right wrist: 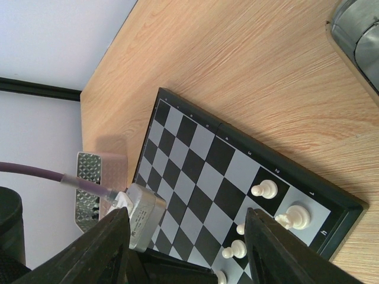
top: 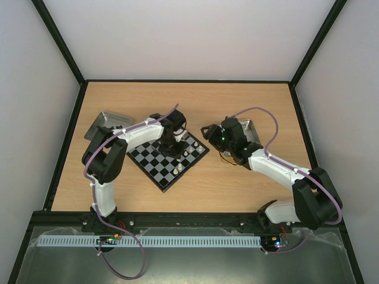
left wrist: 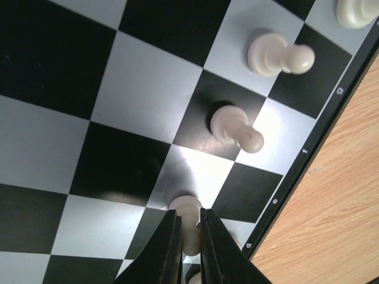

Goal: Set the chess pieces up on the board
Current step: Place the chess piece on the chessboard.

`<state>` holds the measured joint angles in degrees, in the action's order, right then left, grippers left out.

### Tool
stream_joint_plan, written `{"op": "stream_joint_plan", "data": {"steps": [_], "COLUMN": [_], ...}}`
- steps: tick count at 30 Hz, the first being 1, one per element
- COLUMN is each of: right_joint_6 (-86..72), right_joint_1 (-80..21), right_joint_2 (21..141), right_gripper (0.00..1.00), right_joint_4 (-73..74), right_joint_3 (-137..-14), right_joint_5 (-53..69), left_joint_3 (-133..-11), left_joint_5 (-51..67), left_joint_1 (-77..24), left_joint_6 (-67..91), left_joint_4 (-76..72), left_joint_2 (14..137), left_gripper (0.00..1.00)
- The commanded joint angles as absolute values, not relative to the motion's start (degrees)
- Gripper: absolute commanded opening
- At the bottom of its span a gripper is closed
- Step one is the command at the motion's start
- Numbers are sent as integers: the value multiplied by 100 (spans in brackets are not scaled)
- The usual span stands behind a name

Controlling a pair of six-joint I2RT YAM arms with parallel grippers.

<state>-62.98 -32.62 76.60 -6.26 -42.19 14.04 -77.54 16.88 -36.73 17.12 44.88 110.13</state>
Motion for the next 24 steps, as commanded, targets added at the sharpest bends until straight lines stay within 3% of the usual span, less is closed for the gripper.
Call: {"op": "stream_joint_plan", "data": {"steps": [1,11,18,24], "right_joint_6": [-6215,-6153,-5829,-4994], "right_joint_1": [-3239,-3234,-3214,-2876], "right_joint_2": [7550,7519,7384,7202], "right_gripper": [53,53,53,53], "right_joint_4": [-633,-531,-34,945], "right_joint_3": [-4140,-4148,-4356,-4630], "right_joint_5": [1244,1127,645,-311], "left_joint_3": [-7948,-7980,-8042,-8031], "left_joint_5": [1493,1609,1549,1436], "left_joint_1": [-3701,-3709,-3711,-3596], "left_joint_6": [1779,1784,1804,2043], "left_joint_4": [4471,4413,4413,4070], "left_joint_2": [11189,11320,11092,10521], "left_gripper": [8,13,39,49]}}
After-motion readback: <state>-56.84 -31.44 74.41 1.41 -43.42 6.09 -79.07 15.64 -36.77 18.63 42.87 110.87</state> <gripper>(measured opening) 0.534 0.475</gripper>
